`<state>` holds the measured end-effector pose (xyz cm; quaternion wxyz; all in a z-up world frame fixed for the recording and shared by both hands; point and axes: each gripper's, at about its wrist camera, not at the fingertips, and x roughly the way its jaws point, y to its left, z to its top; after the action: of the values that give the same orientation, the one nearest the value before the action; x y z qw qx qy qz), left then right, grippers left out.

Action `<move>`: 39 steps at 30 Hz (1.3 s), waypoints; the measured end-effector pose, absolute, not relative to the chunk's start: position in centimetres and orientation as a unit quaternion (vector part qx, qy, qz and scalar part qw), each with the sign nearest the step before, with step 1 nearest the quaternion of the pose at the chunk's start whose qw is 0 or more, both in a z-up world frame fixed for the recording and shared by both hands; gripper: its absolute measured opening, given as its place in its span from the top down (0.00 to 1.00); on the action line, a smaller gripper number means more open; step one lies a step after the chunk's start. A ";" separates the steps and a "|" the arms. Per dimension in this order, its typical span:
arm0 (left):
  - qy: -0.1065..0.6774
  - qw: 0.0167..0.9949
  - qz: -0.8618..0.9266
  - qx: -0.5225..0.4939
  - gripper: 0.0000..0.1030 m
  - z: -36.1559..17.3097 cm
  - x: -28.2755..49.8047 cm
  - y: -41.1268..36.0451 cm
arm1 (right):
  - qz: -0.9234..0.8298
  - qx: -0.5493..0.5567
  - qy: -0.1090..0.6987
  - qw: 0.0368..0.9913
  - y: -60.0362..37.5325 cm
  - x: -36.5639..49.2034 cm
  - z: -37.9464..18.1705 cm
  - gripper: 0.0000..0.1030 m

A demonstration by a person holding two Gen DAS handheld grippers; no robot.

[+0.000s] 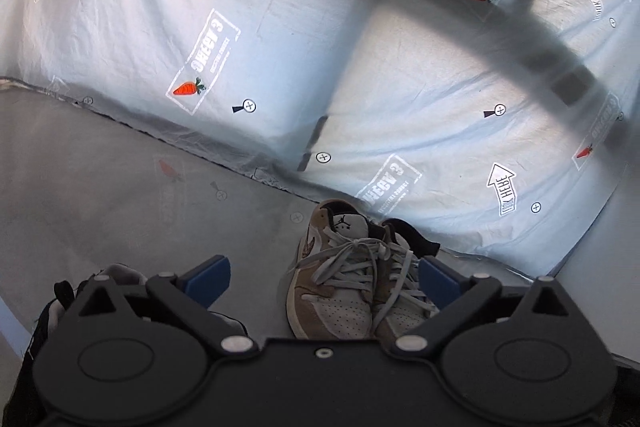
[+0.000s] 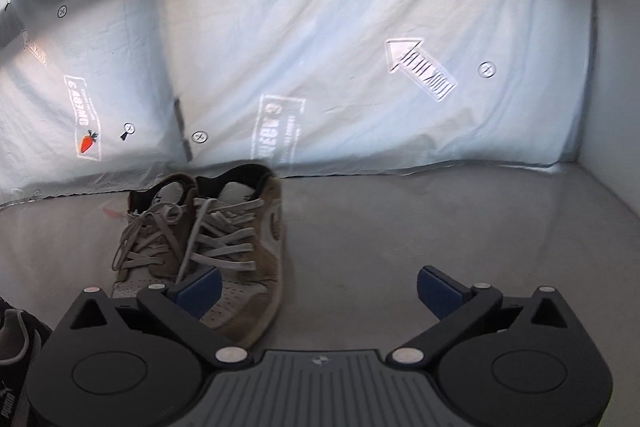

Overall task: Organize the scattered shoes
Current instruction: 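Grasp both green slides together with the right gripper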

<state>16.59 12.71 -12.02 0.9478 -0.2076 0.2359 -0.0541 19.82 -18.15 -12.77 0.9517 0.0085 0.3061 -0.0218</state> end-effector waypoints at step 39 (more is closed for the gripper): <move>0.296 0.932 -0.186 -0.096 0.01 -10.5 9.8 4.4 | 0.001 -0.023 0.379 0.925 -26.3 0.6 -18.6 0.17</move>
<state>9.80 4.36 -10.52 0.9321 -0.0962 0.2956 -0.1860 0.55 -26.32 -18.57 0.9249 -0.0233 0.3794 0.0010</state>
